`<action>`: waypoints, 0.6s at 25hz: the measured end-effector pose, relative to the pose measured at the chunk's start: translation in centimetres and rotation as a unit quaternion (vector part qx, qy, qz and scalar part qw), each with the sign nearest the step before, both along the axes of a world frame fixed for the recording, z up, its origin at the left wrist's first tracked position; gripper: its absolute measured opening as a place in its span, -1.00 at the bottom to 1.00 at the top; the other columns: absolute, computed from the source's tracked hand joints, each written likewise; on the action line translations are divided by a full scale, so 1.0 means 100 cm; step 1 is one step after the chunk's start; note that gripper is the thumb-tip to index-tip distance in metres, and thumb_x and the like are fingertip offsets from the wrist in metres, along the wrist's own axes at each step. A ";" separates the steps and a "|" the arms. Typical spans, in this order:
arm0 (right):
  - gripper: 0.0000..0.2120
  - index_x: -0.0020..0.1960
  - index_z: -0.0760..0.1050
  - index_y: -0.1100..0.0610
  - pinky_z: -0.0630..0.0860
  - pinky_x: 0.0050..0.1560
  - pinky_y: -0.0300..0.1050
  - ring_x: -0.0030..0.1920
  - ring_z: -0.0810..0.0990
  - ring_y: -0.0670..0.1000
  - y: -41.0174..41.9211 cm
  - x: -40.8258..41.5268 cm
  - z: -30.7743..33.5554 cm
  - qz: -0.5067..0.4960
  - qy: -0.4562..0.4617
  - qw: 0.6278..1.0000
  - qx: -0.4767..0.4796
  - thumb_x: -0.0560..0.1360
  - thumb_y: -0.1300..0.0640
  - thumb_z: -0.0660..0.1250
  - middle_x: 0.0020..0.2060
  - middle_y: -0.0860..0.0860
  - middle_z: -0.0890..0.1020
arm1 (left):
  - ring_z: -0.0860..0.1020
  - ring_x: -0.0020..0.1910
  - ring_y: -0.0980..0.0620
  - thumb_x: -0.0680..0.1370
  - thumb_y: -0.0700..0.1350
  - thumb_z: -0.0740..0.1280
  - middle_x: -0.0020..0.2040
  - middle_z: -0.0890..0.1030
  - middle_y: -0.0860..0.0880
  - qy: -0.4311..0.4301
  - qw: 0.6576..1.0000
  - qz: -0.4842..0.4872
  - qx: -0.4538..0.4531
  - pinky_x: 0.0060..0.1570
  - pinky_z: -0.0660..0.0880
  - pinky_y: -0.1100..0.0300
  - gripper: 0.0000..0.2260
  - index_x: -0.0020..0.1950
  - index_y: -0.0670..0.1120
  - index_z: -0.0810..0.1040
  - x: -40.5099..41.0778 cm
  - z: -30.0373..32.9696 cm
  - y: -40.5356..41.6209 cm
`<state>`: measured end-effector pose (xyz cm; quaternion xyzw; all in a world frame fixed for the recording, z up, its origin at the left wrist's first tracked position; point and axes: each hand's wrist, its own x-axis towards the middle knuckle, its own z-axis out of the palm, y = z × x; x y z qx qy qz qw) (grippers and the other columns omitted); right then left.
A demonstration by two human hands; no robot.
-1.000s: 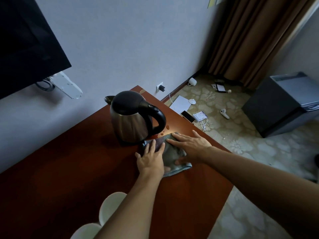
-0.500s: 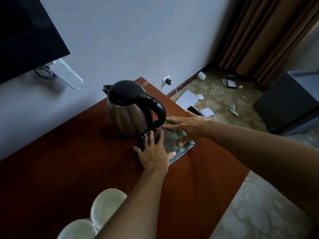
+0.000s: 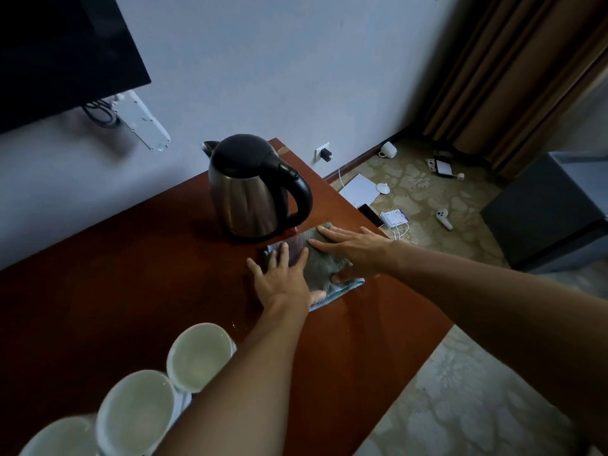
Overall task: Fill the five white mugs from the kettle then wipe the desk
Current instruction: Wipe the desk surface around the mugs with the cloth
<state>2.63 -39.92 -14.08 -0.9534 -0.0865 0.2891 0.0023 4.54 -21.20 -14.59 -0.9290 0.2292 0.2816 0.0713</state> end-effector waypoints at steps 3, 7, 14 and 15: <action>-0.10 0.66 -0.24 -0.17 0.16 0.50 0.36 0.66 -0.16 0.05 0.030 -0.021 -0.004 -0.009 -0.015 1.000 -0.018 0.55 -0.34 0.26 0.67 -0.01 -0.21 | -0.18 0.67 -0.09 0.53 0.44 0.22 0.67 -0.28 -0.04 0.007 0.998 -0.037 0.042 0.52 -0.24 -0.39 -0.11 0.64 0.23 -0.27 -0.005 0.008 0.021; -0.10 0.66 -0.23 -0.15 0.08 0.54 0.37 0.66 -0.13 0.08 0.079 -0.030 -0.002 -0.057 -0.018 0.998 -0.003 0.56 -0.33 0.26 0.67 0.03 -0.18 | -0.18 0.67 -0.05 0.52 0.43 0.24 0.67 -0.29 0.02 0.024 0.995 -0.062 0.070 0.52 -0.24 -0.38 -0.12 0.62 0.28 -0.27 0.007 0.014 0.060; -0.08 0.67 -0.21 -0.13 -0.04 0.55 0.38 0.66 -0.13 0.12 0.135 -0.007 -0.009 -0.118 -0.011 0.993 0.026 0.56 -0.28 0.31 0.68 0.07 -0.15 | -0.15 0.67 -0.01 0.43 0.50 0.30 0.67 -0.28 0.06 0.035 0.991 -0.103 0.081 0.53 -0.15 -0.38 -0.04 0.61 0.33 -0.24 0.052 0.022 0.105; -0.08 0.67 -0.20 -0.13 -0.05 0.55 0.39 0.66 -0.13 0.13 0.142 -0.003 -0.011 -0.126 -0.010 0.992 0.029 0.56 -0.27 0.32 0.68 0.07 -0.15 | -0.14 0.67 -0.01 0.42 0.49 0.32 0.67 -0.28 0.06 0.033 0.991 -0.104 0.080 0.53 -0.13 -0.39 -0.03 0.61 0.34 -0.24 0.057 0.021 0.110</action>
